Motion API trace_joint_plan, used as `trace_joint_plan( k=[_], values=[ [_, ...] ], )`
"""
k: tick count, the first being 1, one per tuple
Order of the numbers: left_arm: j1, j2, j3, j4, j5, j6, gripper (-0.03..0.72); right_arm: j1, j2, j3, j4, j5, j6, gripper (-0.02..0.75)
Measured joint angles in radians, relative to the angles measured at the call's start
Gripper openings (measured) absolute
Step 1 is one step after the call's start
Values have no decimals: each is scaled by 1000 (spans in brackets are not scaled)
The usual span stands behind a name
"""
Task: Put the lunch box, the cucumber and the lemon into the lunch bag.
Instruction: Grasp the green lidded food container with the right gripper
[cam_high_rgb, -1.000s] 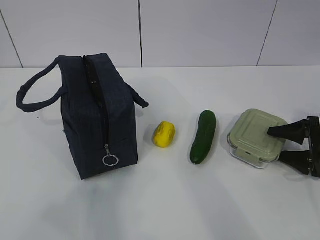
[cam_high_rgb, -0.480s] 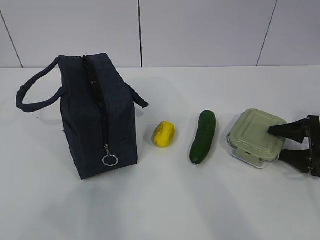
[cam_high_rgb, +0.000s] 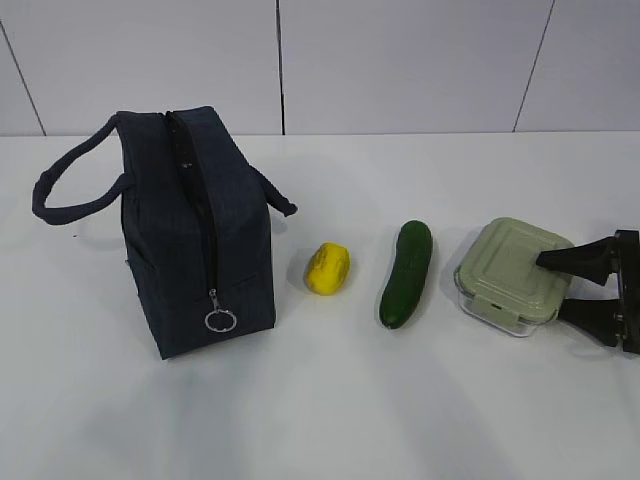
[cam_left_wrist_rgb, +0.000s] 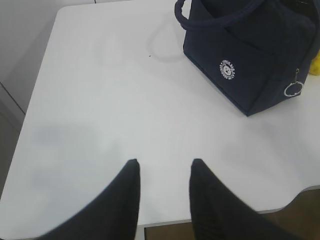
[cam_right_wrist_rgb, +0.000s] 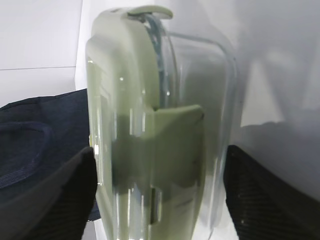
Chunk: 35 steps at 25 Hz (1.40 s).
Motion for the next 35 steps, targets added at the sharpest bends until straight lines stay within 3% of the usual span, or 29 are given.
trace_joint_plan(
  k=[10, 18, 35],
  values=[
    [0, 0, 0, 0, 0, 0, 240, 0, 0, 0, 0, 0, 7, 580],
    [0, 0, 0, 0, 0, 0, 240, 0, 0, 0, 0, 0, 7, 498],
    [0, 0, 0, 0, 0, 0, 240, 0, 0, 0, 0, 0, 8, 494]
  ],
)
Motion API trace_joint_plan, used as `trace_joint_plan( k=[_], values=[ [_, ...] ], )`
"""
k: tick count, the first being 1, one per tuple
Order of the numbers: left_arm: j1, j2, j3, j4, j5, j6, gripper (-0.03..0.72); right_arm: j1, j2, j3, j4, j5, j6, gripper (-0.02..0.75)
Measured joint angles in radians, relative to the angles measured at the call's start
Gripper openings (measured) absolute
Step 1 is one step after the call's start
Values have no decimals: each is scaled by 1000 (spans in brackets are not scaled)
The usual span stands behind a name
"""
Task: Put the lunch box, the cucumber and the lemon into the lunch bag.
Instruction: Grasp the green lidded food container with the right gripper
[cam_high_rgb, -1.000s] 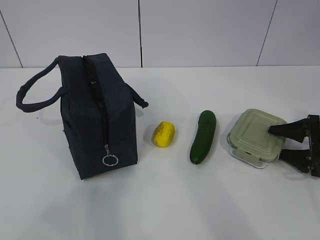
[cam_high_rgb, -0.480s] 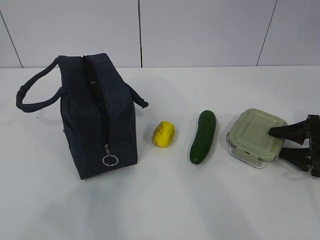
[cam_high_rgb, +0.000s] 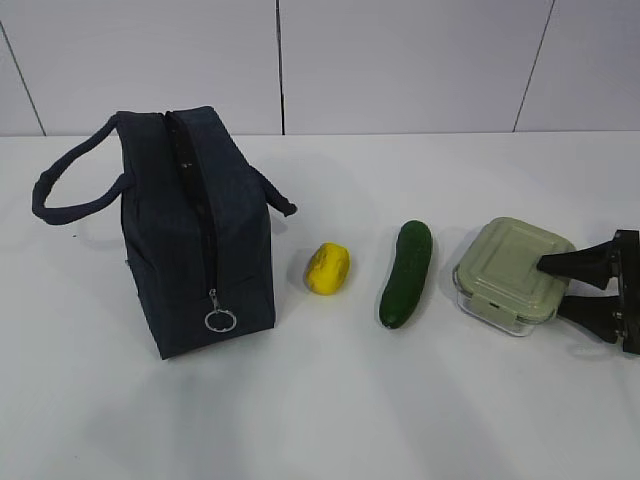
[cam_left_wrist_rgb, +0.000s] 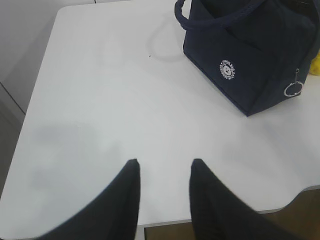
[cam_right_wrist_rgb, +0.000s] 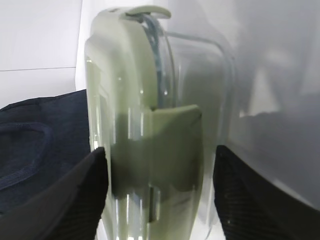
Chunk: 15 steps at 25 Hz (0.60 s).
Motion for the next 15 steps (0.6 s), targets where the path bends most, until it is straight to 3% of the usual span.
trace_joint_plan(
  k=[15],
  values=[
    [0, 0, 0, 0, 0, 0, 240, 0, 0, 0, -2, 0, 2, 445]
  ],
)
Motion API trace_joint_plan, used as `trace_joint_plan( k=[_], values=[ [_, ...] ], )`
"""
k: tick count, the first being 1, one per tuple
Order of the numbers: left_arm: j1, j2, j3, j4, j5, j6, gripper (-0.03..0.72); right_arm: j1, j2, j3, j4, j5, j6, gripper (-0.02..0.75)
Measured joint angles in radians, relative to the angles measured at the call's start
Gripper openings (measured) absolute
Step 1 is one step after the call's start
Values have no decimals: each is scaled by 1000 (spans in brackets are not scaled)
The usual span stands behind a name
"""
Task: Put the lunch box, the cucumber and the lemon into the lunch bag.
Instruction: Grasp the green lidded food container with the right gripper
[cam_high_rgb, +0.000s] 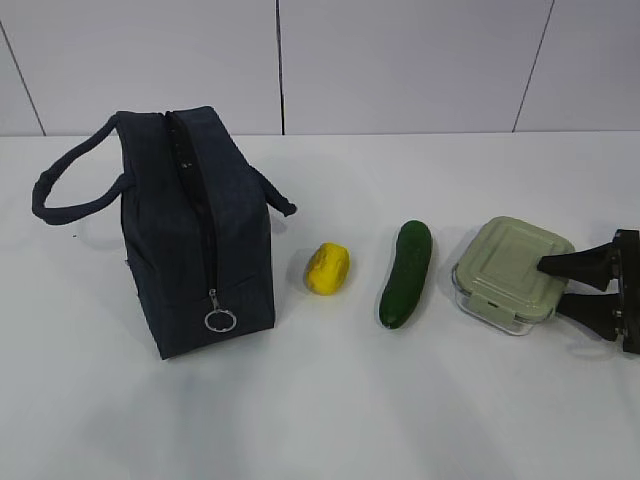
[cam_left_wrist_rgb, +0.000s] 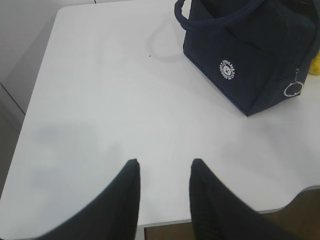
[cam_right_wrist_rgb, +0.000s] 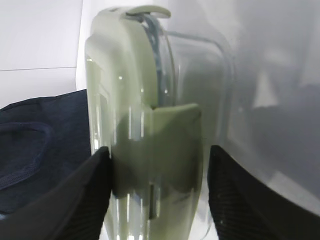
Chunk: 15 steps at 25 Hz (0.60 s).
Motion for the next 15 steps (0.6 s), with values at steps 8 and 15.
trace_joint_plan(
  k=[8, 15],
  values=[
    [0, 0, 0, 0, 0, 0, 240, 0, 0, 0, 0, 0, 0, 445],
    [0, 0, 0, 0, 0, 0, 240, 0, 0, 0, 0, 8, 0, 394]
  ],
)
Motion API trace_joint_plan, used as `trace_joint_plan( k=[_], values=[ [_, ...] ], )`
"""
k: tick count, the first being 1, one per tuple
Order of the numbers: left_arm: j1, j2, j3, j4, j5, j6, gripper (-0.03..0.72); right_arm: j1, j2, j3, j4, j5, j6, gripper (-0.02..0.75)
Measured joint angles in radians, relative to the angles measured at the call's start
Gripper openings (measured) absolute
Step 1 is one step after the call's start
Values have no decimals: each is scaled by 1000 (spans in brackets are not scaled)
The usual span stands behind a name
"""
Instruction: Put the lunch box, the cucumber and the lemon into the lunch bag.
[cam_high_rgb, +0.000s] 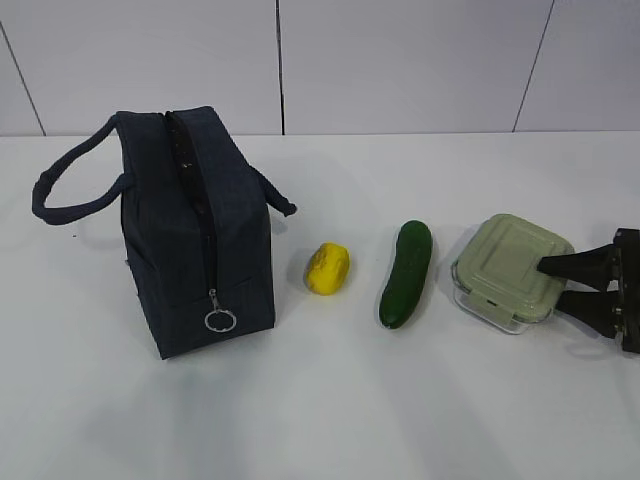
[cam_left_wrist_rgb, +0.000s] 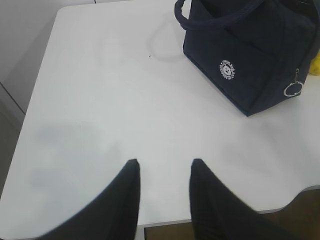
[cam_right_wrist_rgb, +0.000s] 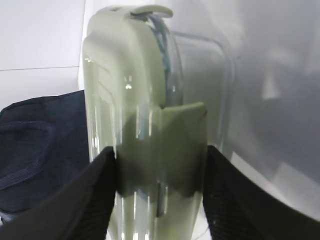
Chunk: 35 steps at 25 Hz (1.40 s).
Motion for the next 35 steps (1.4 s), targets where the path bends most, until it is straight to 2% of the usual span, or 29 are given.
trace_joint_plan(
  k=[35],
  values=[
    [0, 0, 0, 0, 0, 0, 240, 0, 0, -1, -4, 1, 15, 391]
  ],
)
